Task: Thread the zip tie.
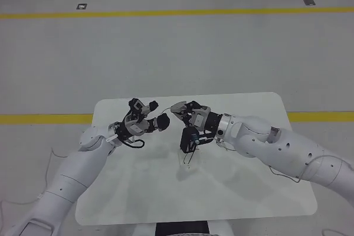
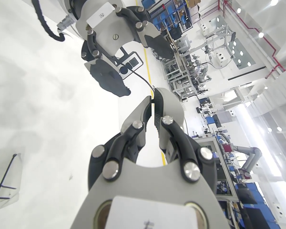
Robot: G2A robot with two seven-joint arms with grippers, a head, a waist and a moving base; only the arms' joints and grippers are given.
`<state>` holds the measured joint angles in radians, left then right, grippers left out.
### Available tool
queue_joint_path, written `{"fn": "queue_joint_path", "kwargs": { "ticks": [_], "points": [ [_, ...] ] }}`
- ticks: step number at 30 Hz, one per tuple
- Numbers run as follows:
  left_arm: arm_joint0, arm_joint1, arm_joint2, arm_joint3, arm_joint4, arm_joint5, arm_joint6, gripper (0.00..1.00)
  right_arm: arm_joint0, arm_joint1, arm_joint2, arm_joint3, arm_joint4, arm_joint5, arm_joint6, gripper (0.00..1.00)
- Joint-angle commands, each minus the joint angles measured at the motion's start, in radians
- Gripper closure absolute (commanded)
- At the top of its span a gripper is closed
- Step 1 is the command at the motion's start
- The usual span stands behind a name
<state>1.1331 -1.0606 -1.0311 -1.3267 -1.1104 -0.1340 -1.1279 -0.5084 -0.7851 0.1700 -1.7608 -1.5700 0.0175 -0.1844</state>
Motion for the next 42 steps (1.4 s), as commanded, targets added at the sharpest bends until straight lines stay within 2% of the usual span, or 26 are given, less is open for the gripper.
{"fn": "queue_joint_path", "kwargs": {
  "ticks": [1, 9, 13, 15, 20, 23, 28, 31, 38, 42],
  "points": [
    [0.005, -0.002, 0.004, -0.01, 0.002, 0.004, 0.002, 0.51, 0.0, 0.0, 0.0, 0.0, 0.0, 0.0, 0.0, 1.0],
    [0.017, -0.007, 0.004, -0.024, 0.013, 0.008, 0.019, 0.51, 0.0, 0.0, 0.0, 0.0, 0.0, 0.0, 0.0, 1.0],
    [0.021, -0.007, 0.008, -0.022, 0.046, 0.01, 0.025, 0.47, 0.0, 0.0, 0.0, 0.0, 0.0, 0.0, 0.0, 1.0],
    [0.021, -0.005, 0.01, -0.02, 0.094, 0.011, 0.03, 0.44, 0.0, 0.0, 0.0, 0.0, 0.0, 0.0, 0.0, 1.0],
    [0.036, -0.007, 0.001, -0.043, 0.079, 0.003, 0.046, 0.42, 0.0, 0.0, 0.0, 0.0, 0.0, 0.0, 0.0, 1.0],
    [0.045, -0.008, -0.016, -0.064, 0.048, -0.005, 0.061, 0.47, 0.0, 0.0, 0.0, 0.0, 0.0, 0.0, 0.0, 1.0],
    [0.048, -0.007, -0.04, -0.072, 0.038, 0.0, 0.074, 0.58, 0.0, 0.0, 0.0, 0.0, 0.0, 0.0, 0.0, 1.0],
    [0.043, -0.005, -0.048, -0.068, 0.06, 0.008, 0.066, 0.61, 0.0, 0.0, 0.0, 0.0, 0.0, 0.0, 0.0, 1.0],
    [0.031, -0.008, -0.058, -0.055, 0.043, 0.031, 0.056, 0.67, 0.0, 0.0, 0.0, 0.0, 0.0, 0.0, 0.0, 1.0],
    [0.023, -0.011, -0.057, -0.049, 0.036, 0.037, 0.055, 0.67, 0.0, 0.0, 0.0, 0.0, 0.0, 0.0, 0.0, 1.0]
  ]
}}
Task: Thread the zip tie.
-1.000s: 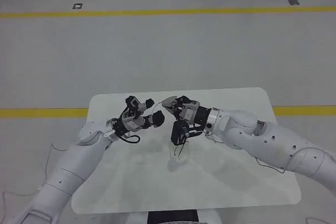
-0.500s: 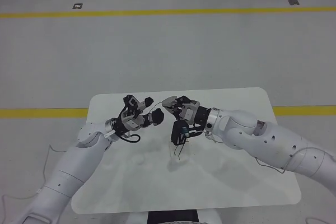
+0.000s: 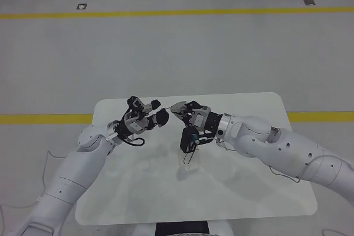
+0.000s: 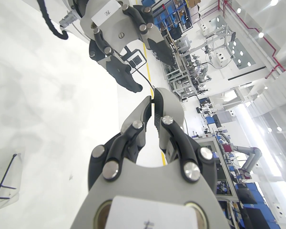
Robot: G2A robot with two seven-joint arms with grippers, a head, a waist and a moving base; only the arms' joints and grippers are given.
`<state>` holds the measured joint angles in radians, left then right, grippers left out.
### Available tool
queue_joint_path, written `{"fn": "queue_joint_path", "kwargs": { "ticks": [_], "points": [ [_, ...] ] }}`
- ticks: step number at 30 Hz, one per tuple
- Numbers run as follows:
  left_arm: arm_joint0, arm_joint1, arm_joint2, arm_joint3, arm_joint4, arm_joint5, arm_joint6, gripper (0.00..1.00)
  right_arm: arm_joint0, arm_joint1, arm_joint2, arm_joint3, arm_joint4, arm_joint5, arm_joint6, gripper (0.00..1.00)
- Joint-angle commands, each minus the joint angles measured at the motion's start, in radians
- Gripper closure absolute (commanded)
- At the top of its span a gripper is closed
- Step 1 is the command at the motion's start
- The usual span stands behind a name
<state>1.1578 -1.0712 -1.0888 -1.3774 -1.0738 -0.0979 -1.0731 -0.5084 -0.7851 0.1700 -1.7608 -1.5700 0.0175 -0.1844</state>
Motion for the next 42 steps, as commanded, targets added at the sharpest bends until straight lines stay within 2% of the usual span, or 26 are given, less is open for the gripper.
{"fn": "queue_joint_path", "kwargs": {
  "ticks": [1, 10, 18, 23, 25, 27, 35, 39, 42],
  "points": [
    [-0.003, -0.002, 0.001, 0.003, -0.002, 0.002, 0.0, 0.67, 0.0, 0.0, 0.0, 0.0, 0.0, 0.0, 0.0, 1.0],
    [-0.019, -0.01, 0.011, 0.02, 0.0, 0.014, -0.007, 0.78, 0.0, 0.0, 0.0, 0.0, 0.0, 0.0, 0.0, 1.0],
    [-0.028, -0.015, 0.016, 0.028, 0.006, 0.023, -0.008, 0.76, 0.0, 0.0, 0.0, 0.0, 0.0, 0.0, 0.0, 1.0],
    [-0.033, -0.019, 0.019, 0.034, 0.007, 0.02, -0.006, 0.8, 0.0, 0.0, 0.0, 0.0, 0.0, 0.0, 0.0, 1.0],
    [-0.035, -0.021, 0.02, 0.036, 0.007, 0.02, -0.006, 0.85, 0.0, 0.0, 0.0, 0.0, 0.0, 0.0, 0.0, 1.0],
    [-0.038, -0.022, 0.02, 0.039, 0.007, 0.018, -0.006, 0.95, 0.0, 0.0, 0.0, 0.0, 0.0, 0.0, 0.0, 1.0],
    [-0.042, -0.027, 0.022, 0.047, 0.009, 0.021, -0.008, 0.94, 0.0, 0.0, 0.0, 0.0, 0.0, 0.0, 0.0, 1.0],
    [-0.044, -0.029, 0.022, 0.049, 0.011, 0.024, -0.009, 0.86, 0.0, 0.0, 0.0, 0.0, 0.0, 0.0, 0.0, 1.0],
    [-0.047, -0.03, 0.022, 0.054, 0.012, 0.027, -0.011, 0.87, 0.0, 0.0, 0.0, 0.0, 0.0, 0.0, 0.0, 1.0]
  ]
}}
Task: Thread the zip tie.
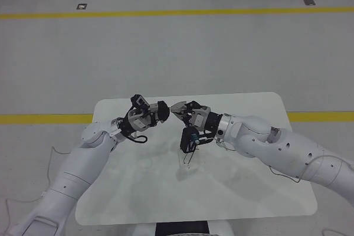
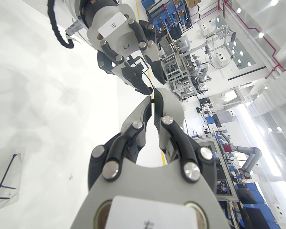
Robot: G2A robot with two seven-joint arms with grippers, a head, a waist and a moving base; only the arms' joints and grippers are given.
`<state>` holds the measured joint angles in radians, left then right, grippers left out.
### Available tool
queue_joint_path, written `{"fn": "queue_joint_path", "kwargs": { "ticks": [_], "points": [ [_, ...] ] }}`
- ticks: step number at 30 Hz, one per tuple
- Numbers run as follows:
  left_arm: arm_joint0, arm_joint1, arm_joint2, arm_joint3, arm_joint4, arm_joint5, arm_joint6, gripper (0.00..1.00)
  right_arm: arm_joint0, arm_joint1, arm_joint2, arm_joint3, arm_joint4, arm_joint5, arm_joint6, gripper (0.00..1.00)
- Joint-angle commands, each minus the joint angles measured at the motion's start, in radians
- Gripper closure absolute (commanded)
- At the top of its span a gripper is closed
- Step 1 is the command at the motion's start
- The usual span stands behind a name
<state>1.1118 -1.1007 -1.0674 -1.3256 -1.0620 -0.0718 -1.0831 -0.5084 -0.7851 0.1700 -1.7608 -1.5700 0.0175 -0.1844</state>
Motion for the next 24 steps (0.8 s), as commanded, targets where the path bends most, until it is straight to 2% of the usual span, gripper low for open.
{"fn": "queue_joint_path", "kwargs": {
  "ticks": [1, 5, 16, 24],
  "points": [
    [-0.003, -0.001, 0.0, 0.004, 0.001, 0.001, -0.002, 0.89, 0.0, 0.0, 0.0, 0.0, 0.0, 0.0, 0.0, 1.0],
    [-0.008, -0.004, 0.002, 0.012, 0.001, 0.001, -0.004, 0.93, 0.0, 0.0, 0.0, 0.0, 0.0, 0.0, 0.0, 1.0],
    [-0.013, -0.01, 0.005, 0.019, 0.003, 0.007, -0.01, 0.89, 0.0, 0.0, 0.0, 0.0, 0.0, 0.0, 0.0, 1.0],
    [-0.016, -0.013, 0.004, 0.026, 0.004, 0.01, -0.017, 0.98, 0.0, 0.0, 0.0, 0.0, 0.0, 0.0, 0.0, 1.0]
  ]
}}
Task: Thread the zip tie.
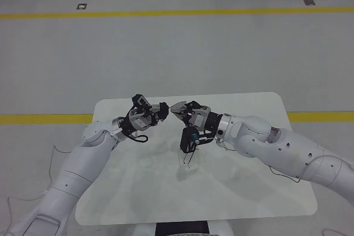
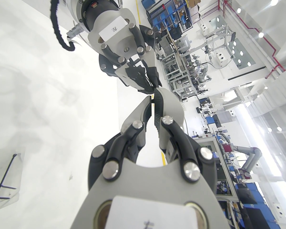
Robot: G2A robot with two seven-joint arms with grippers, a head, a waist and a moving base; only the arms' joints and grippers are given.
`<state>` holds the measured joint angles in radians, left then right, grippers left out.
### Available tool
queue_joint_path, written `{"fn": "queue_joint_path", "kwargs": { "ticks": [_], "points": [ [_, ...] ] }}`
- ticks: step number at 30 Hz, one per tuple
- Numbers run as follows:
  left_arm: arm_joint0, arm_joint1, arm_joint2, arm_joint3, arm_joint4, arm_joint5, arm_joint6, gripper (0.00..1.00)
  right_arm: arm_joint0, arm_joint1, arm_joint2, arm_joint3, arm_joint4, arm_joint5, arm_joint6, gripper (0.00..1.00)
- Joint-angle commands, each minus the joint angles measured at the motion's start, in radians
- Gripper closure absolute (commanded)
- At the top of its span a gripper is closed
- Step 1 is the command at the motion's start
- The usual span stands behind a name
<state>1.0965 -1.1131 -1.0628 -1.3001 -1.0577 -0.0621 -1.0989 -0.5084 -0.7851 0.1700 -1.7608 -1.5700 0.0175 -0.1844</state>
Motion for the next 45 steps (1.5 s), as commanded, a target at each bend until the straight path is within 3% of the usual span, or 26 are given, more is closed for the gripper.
{"fn": "queue_joint_path", "kwargs": {
  "ticks": [1, 8, 9, 10, 19, 23, 26, 29, 34, 35, 45],
  "points": [
    [0.0, -0.001, 0.0, 0.001, 0.0, 0.0, -0.001, 1.0, 0.0, 0.0, 0.0, 0.0, 0.0, 0.0, 0.0, 1.0],
    [0.004, -0.001, -0.011, -0.004, -0.001, -0.01, -0.015, 1.0, 0.0, 0.0, 0.0, 0.0, 0.0, 0.0, 0.0, 0.97],
    [0.007, -0.001, -0.014, -0.007, -0.003, -0.013, -0.02, 1.0, 0.0, 0.0, 0.0, 0.0, 0.0, 0.0, 0.0, 0.34],
    [0.01, 0.0, -0.02, -0.01, -0.002, -0.017, -0.026, 1.0, 0.0, 0.0, 0.0, 0.0, 0.0, 0.0, 0.0, 0.0],
    [0.043, 0.011, -0.068, -0.032, 0.008, -0.044, -0.055, 1.0, 0.0, 0.0, 0.0, 0.0, 0.0, 0.0, 0.0, 0.0],
    [0.078, 0.021, -0.111, -0.054, 0.016, -0.067, -0.068, 1.0, 0.0, 0.0, 0.0, 0.0, 0.0, 0.0, 0.0, 0.0],
    [0.118, 0.033, -0.164, -0.075, 0.011, -0.076, -0.077, 1.0, 0.0, 0.0, 0.0, 0.0, 0.0, 0.0, 0.0, 0.0],
    [0.177, 0.052, -0.253, -0.105, 0.0, -0.081, -0.099, 1.0, 0.0, 0.0, 0.0, 0.0, 0.0, 0.0, 0.0, 0.0],
    [0.314, 0.082, -0.414, -0.196, -0.039, -0.064, -0.193, 1.0, 0.0, 0.0, 0.0, 0.0, 0.0, 0.0, 0.0, 0.0],
    [0.33, 0.085, -0.432, -0.208, -0.042, -0.061, -0.208, 1.0, 0.0, 0.0, 0.0, 0.0, 0.0, 0.0, 0.0, 0.0],
    [0.334, 0.086, -0.438, -0.213, -0.038, -0.061, -0.213, 1.0, 0.0, 0.0, 0.0, 0.0, 0.0, 0.0, 0.0, 0.0]
  ]
}}
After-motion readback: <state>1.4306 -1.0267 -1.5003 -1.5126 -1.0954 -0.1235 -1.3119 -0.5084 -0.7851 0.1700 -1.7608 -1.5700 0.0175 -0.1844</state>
